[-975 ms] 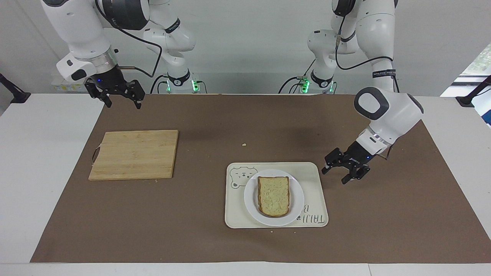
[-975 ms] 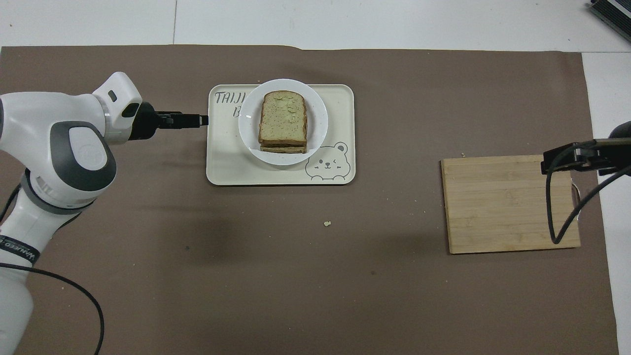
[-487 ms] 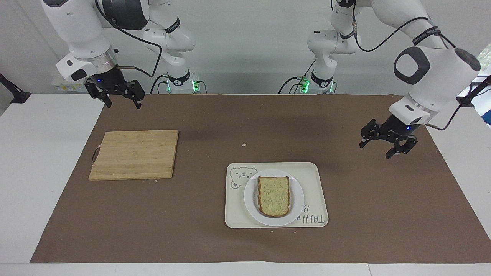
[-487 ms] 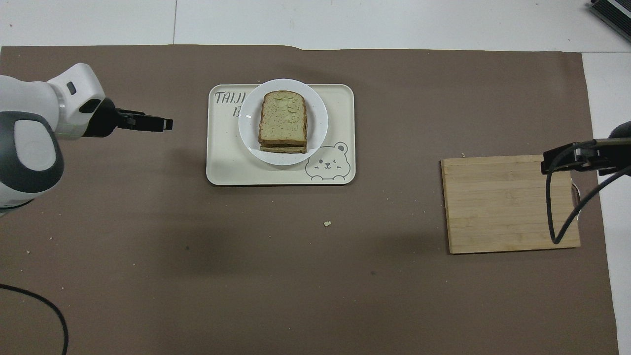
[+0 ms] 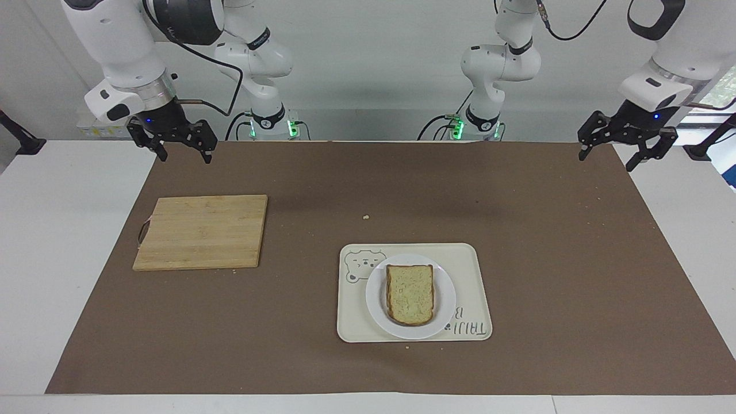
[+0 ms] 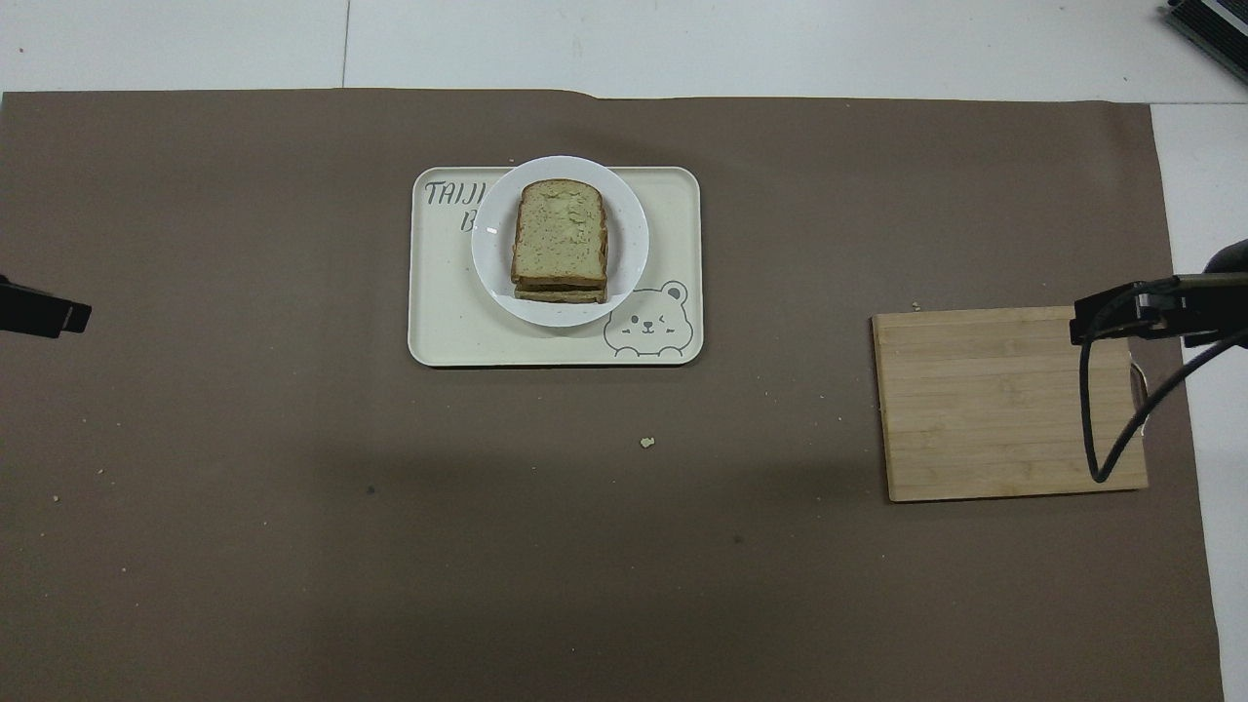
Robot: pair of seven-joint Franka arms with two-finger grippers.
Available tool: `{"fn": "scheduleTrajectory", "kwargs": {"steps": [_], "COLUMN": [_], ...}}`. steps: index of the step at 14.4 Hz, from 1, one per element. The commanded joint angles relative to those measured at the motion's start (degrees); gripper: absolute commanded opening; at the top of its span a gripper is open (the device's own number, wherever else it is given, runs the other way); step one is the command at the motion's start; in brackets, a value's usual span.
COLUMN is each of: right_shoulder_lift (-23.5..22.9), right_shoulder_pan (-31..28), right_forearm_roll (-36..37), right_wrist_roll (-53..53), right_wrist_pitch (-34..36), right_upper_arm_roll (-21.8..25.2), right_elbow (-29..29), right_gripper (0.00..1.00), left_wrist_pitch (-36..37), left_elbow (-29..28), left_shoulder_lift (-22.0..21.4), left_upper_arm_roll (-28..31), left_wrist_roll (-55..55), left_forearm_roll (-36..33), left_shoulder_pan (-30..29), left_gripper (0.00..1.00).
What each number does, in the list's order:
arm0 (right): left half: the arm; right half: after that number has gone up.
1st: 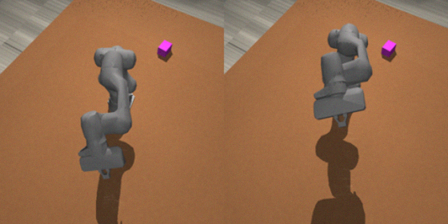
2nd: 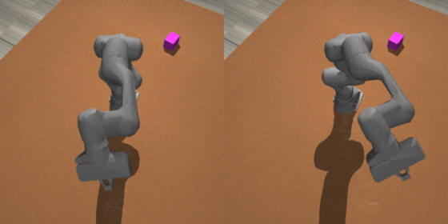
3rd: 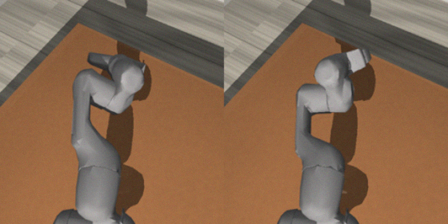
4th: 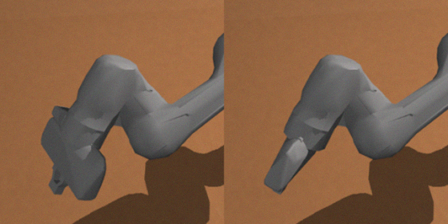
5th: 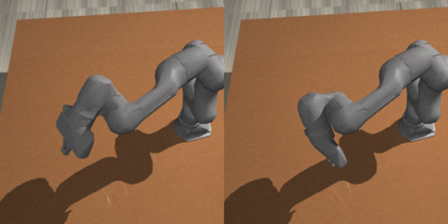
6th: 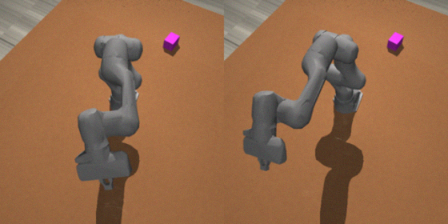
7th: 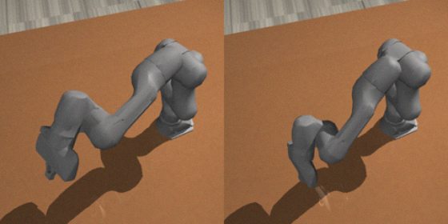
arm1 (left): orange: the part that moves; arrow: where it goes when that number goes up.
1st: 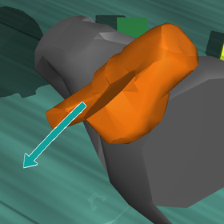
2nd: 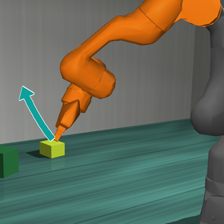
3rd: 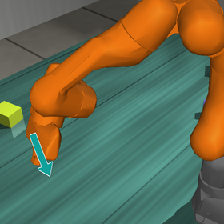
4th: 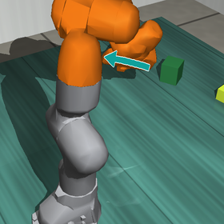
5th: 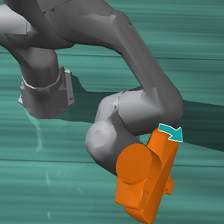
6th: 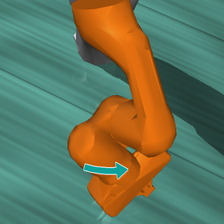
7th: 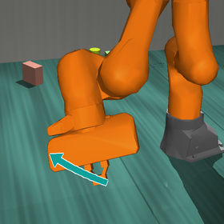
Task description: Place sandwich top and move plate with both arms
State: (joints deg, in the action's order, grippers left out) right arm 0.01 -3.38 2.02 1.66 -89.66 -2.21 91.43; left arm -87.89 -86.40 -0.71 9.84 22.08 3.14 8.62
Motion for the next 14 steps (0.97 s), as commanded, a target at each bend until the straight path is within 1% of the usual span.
{"fn": "scheduleTrajectory", "kwargs": {"steps": [1,2,3,4,6,8,11,14], "right_shoulder_lift": [-0.4,-0.4,-0.4,-0.4,-0.4,-0.4,-0.4,-0.4], "right_shoulder_pan": [-0.6,-0.6,-0.6,-0.6,-0.6,-0.6,-0.6,-0.6], "right_forearm_roll": [-0.8,-0.8,-0.8,-0.8,-0.8,-0.8,-0.8,-0.8], "right_wrist_roll": [0.8,0.8,0.7,0.7,0.7,0.7,0.7,0.7], "right_wrist_pitch": [0.9,0.9,0.9,0.9,0.9,0.9,0.9,0.9], "right_upper_arm_roll": [-0.3,-0.3,-0.3,-0.3,-0.3,-0.3,-0.3,-0.3], "right_elbow": [-1.1,-1.1,-1.1,-1.1,-1.1,-1.1,-1.1,-1.1], "right_gripper": [1.00,1.00,1.00,1.00,1.00,1.00,1.00,1.00], "left_wrist_pitch": [5.3,7.5,9.5,10.3,10.5,11.1,11.2,11.1], "left_elbow": [2.5,3.4,4.0,4.1,3.4,3.3,3.3,2.0], "left_shoulder_lift": [-0.7,-0.7,-1.1,-2.4,-4.6,-4.7,-4.8,-5.4], "left_upper_arm_roll": [0.2,0.2,-0.3,-1.3,-3.6,-3.8,-3.9,-4.0], "left_wrist_roll": [-1.0,-1.2,-2.3,-3.6,-6.9,-9.7,-9.9,-9.8], "left_forearm_roll": [-1.3,-1.3,-1.2,-0.9,-1.3,-1.5,-4.5,-4.5], "left_shoulder_pan": [0.3,0.1,-1.4,-3.2,-3.4,-3.2,-2.5,-2.5], "left_gripper": [1.00,1.00,1.00,1.00,1.00,1.00,1.00,1.00]}}
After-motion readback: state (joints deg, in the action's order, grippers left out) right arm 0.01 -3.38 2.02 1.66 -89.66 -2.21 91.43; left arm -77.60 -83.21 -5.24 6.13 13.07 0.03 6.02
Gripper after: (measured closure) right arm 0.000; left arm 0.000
